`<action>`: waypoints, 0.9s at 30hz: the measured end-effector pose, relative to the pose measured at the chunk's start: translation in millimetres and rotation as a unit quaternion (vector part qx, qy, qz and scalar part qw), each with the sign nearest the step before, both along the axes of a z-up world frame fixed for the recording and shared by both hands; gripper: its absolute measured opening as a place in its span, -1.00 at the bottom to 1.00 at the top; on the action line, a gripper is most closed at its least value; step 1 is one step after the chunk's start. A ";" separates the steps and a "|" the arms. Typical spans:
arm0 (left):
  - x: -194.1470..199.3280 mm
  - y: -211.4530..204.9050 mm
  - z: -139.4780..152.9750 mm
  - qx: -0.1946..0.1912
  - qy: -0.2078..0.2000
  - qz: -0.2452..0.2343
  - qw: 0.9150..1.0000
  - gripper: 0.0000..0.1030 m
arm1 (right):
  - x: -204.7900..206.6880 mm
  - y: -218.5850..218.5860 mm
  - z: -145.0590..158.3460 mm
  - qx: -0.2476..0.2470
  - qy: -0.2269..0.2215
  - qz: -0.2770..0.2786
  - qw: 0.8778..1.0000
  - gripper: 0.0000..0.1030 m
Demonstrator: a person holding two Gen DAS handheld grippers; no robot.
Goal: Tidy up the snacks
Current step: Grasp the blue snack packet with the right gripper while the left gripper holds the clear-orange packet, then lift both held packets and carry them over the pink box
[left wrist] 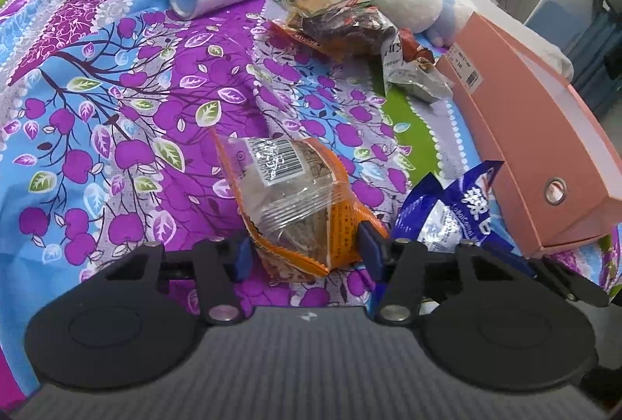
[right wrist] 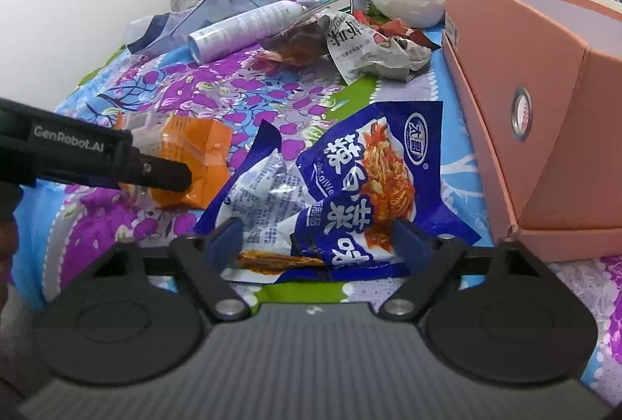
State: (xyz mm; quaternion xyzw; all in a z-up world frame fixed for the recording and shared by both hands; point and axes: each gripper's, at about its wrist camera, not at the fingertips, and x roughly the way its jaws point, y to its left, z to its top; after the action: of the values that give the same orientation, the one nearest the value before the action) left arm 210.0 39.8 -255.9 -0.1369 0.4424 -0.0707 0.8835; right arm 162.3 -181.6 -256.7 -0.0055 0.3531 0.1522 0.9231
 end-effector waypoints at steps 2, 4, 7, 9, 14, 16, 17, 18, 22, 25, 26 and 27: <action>-2.0 -1.4 2.0 0.001 -0.002 0.003 1.000 0.12 | -3.0 3.7 4.0 -0.006 -0.003 0.009 1.000 0.09; -4.3 -1.7 5.5 -0.001 -0.005 0.005 1.000 0.11 | -5.5 10.0 9.1 -0.016 -0.007 0.025 1.000 -0.29; -7.3 -1.4 11.5 -0.004 -0.010 0.009 1.000 0.09 | -6.3 15.5 14.1 -0.031 -0.005 0.025 0.999 -0.42; -9.7 -2.0 15.8 -0.006 -0.012 0.011 1.000 0.08 | -5.7 14.0 15.8 -0.027 -0.002 0.021 0.999 -0.47; -14.8 -6.4 26.9 -0.009 -0.021 0.013 1.000 0.03 | -7.9 6.8 24.1 -0.026 -0.004 0.001 1.000 -0.85; -16.0 -8.8 30.7 -0.008 -0.024 0.014 1.000 0.01 | -8.0 2.2 26.6 -0.023 -0.003 -0.007 1.000 -0.89; -16.6 -9.2 32.5 -0.009 -0.025 0.014 1.000 0.00 | -8.6 -0.3 28.1 -0.023 -0.003 -0.010 1.000 -0.90; -17.1 -9.8 34.6 -0.010 -0.026 0.016 0.999 -0.01 | -9.2 -1.8 29.1 -0.024 -0.003 -0.013 1.000 -0.90; -19.4 -12.1 42.9 -0.010 -0.032 0.015 0.999 -0.03 | -12.1 -8.1 36.8 -0.026 -0.006 -0.023 0.999 -0.93; -20.6 -16.8 45.0 -0.003 -0.035 0.010 0.999 -0.04 | -13.8 -11.3 42.0 -0.030 -0.014 -0.028 0.999 -0.93; -20.7 -18.0 43.8 -0.001 -0.033 0.009 0.999 -0.05 | -13.7 -12.0 41.4 -0.032 -0.014 -0.028 0.999 -0.93; -20.7 -18.5 41.8 -0.002 -0.031 0.008 0.999 -0.05 | -14.3 -13.9 40.1 -0.030 -0.011 -0.027 0.999 -0.92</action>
State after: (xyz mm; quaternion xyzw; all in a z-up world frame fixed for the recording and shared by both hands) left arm 189.4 21.3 -214.1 -0.1399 0.4138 -0.0687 0.8969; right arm 148.0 -195.5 -216.6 -0.0257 0.3472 0.1163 0.9302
